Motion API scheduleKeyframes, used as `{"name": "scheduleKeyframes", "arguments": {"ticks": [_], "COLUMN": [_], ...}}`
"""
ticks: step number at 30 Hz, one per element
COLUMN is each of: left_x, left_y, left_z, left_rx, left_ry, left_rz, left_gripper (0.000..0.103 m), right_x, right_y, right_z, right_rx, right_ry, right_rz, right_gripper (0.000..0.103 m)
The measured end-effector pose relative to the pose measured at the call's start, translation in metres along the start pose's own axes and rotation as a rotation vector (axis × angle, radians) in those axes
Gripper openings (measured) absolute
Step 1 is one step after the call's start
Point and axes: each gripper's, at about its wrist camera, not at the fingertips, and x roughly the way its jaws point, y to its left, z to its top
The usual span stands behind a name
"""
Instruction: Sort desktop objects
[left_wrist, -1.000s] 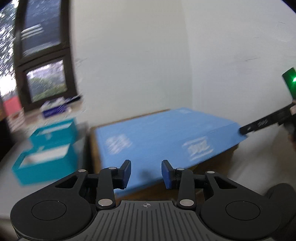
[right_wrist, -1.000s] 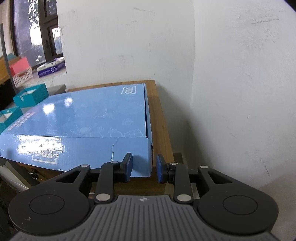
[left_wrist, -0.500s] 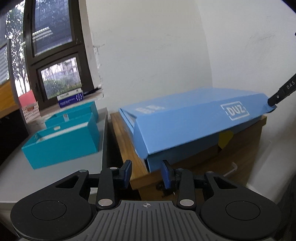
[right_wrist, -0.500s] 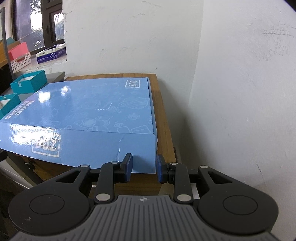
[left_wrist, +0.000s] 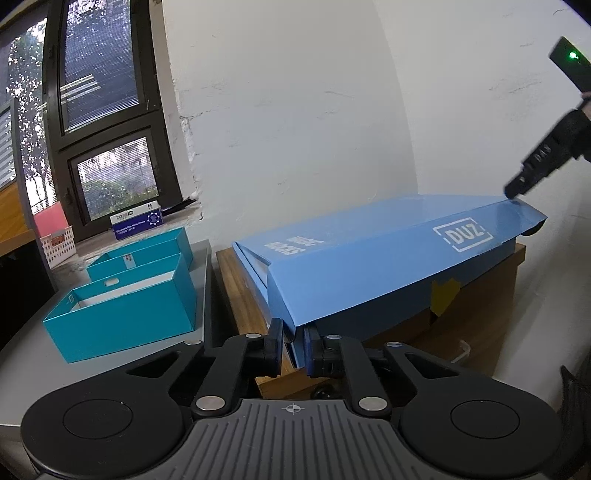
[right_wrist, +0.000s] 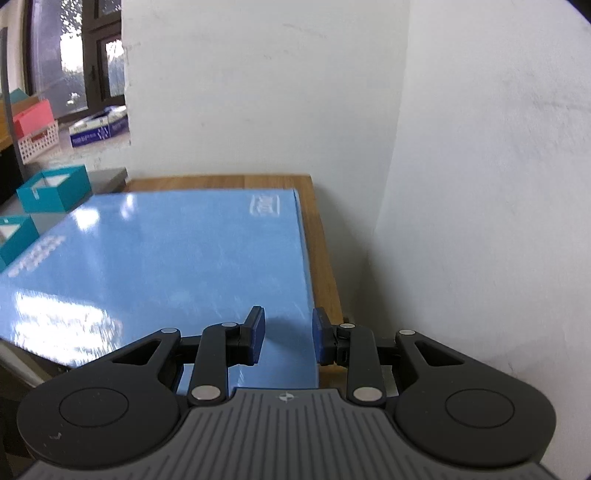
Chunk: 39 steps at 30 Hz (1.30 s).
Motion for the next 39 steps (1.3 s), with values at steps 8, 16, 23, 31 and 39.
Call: {"name": "scheduleKeyframes", "arguments": {"ticks": [8, 16, 23, 31, 39], "left_x": [-0.003, -0.008, -0.013, -0.012, -0.019], "left_y": [0.004, 0.010, 0.015, 0.013, 0.018], "left_z": [0.003, 0.011, 0.019, 0.017, 0.014], "left_rx": [-0.046, -0.110, -0.154, -0.144, -0.152], "left_ry": [0.023, 0.057, 0.069, 0.090, 0.072], "left_rz": [-0.023, -0.056, -0.079, -0.083, -0.073], "left_gripper": [0.012, 0.012, 0.013, 0.013, 0.013], "right_x": [0.021, 0.025, 0.028, 0.029, 0.031], "right_y": [0.029, 0.037, 0.038, 0.037, 0.037], "right_z": [0.018, 0.020, 0.025, 0.024, 0.017], "right_rx": [-0.079, -0.110, -0.137, -0.131, -0.129], "right_ry": [0.010, 0.041, 0.072, 0.076, 0.060], "right_rz": [0.066, 0.069, 0.079, 0.085, 0.084], "right_gripper": [0.032, 0.031, 0.031, 0.031, 0.031]}}
